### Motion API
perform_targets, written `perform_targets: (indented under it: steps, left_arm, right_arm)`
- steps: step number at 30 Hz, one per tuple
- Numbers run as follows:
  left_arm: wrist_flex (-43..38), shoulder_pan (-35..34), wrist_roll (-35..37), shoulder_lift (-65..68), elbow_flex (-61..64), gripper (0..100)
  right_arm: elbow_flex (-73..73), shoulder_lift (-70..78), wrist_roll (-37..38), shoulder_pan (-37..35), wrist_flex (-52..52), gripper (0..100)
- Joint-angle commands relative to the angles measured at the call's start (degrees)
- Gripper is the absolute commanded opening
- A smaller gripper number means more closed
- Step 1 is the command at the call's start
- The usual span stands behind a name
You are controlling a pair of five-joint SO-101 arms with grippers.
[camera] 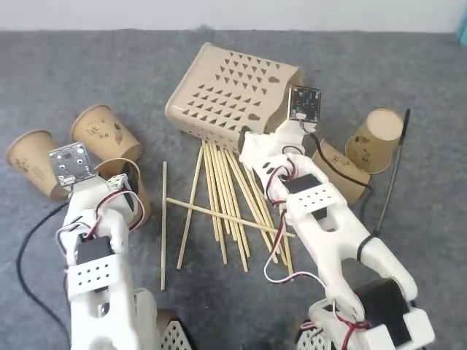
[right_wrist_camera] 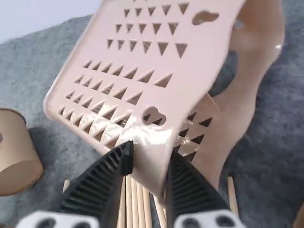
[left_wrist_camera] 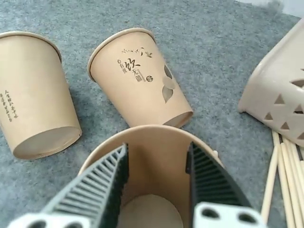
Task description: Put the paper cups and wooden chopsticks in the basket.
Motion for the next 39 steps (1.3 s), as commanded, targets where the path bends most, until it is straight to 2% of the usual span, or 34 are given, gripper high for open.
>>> perform_targets:
  steps: [1, 10, 17, 23, 31, 39]
  left_arm:
    - [-0.6, -0.2, 0.8, 2.3, -0.3, 20]
    - [-0.6, -0.2, 0.8, 2.3, -0.2, 20]
    - [-0.6, -0.2, 0.8, 2.4, -0.2, 20]
    - [-0.5, -0.2, 0.7, 2.4, -0.2, 20]
    - [-0.5, -0.2, 0.7, 2.0, 0.3, 20]
    - [-0.8, -0.1, 0.7, 2.1, 0.3, 20]
  right_arm:
    - [-6.8, -1.5, 1.5, 1.7, 4.2, 0.6]
    - [-34.7, -7.3, 1.5, 1.7, 37.9, 0.6]
    - [-59.3, -2.8, 1.7, 1.8, 54.2, 0.6]
    - [-75.2, 10.9, 1.7, 1.7, 60.4, 0.6]
    - [-89.6, 28.7, 1.4, 1.8, 59.7, 0.6]
    - [-103.5, 43.0, 1.7, 0.8, 65.0, 0.6]
